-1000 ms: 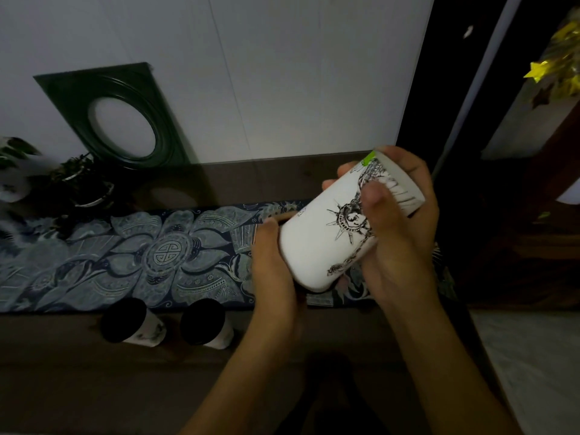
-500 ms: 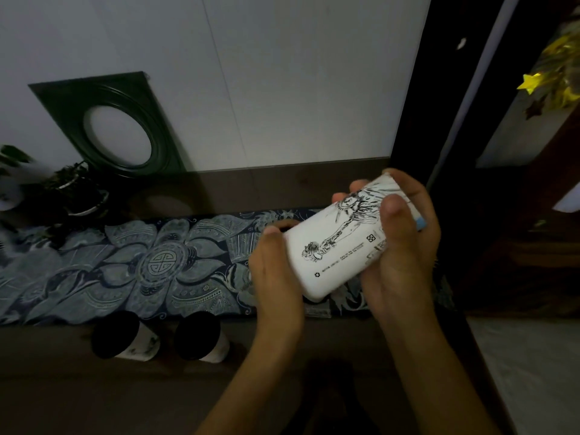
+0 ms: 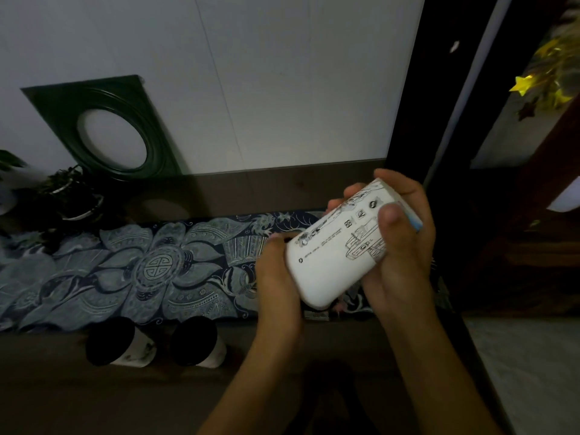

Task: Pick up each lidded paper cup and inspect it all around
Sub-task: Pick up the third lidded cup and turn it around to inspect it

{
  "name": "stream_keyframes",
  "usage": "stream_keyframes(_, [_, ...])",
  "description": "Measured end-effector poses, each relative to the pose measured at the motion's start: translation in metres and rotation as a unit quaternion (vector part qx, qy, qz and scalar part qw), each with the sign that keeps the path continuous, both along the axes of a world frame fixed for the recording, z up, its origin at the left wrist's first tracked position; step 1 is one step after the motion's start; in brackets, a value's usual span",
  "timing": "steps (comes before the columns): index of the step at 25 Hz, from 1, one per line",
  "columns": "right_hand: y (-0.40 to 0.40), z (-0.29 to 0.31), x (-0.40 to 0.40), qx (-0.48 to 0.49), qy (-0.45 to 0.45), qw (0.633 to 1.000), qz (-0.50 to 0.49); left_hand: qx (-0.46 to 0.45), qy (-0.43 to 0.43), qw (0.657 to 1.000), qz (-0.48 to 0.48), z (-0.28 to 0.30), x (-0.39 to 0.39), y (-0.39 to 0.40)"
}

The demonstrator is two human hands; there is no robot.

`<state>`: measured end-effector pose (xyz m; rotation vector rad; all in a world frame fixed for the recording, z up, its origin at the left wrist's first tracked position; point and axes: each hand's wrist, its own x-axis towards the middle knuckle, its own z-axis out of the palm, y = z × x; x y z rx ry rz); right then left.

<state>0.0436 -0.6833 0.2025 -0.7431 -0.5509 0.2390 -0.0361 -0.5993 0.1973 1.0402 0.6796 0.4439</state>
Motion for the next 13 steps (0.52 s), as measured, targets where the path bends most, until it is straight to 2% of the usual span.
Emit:
stream_keyframes(2, [0.002, -0.004, -0.004, 0.03, 0.045, 0.998, -0.023, 0.134, -0.044, 0.986, 0.086, -0.007, 0.004, -0.003])
stream_keyframes(3, [0.002, -0.006, -0.004, 0.026, 0.059, 0.997, -0.032, 0.16, -0.05, 0.981, 0.101, -0.012, 0.005, -0.002])
stream_keyframes(4, [0.003, -0.007, -0.005, 0.003, 0.068, 0.997, -0.041, 0.146, -0.041, 0.983, 0.103, -0.016, 0.004, -0.001])
stream_keyframes(6, [0.003, -0.013, -0.005, -0.101, 0.065, 0.99, -0.074, 0.053, -0.009, 0.995, 0.086, -0.024, 0.003, 0.004])
stream_keyframes(9, [0.001, -0.028, -0.006, -0.299, -0.053, 0.94, -0.156, -0.035, 0.0, 0.999, 0.034, -0.032, -0.007, 0.013])
stream_keyframes(11, [-0.002, -0.039, -0.01, -0.381, -0.169, 0.89, -0.186, -0.051, -0.008, 0.998, 0.021, -0.035, -0.013, 0.02])
stream_keyframes(13, [-0.004, -0.051, -0.015, -0.449, -0.264, 0.838, -0.165, -0.054, -0.01, 0.998, 0.015, -0.04, -0.016, 0.027])
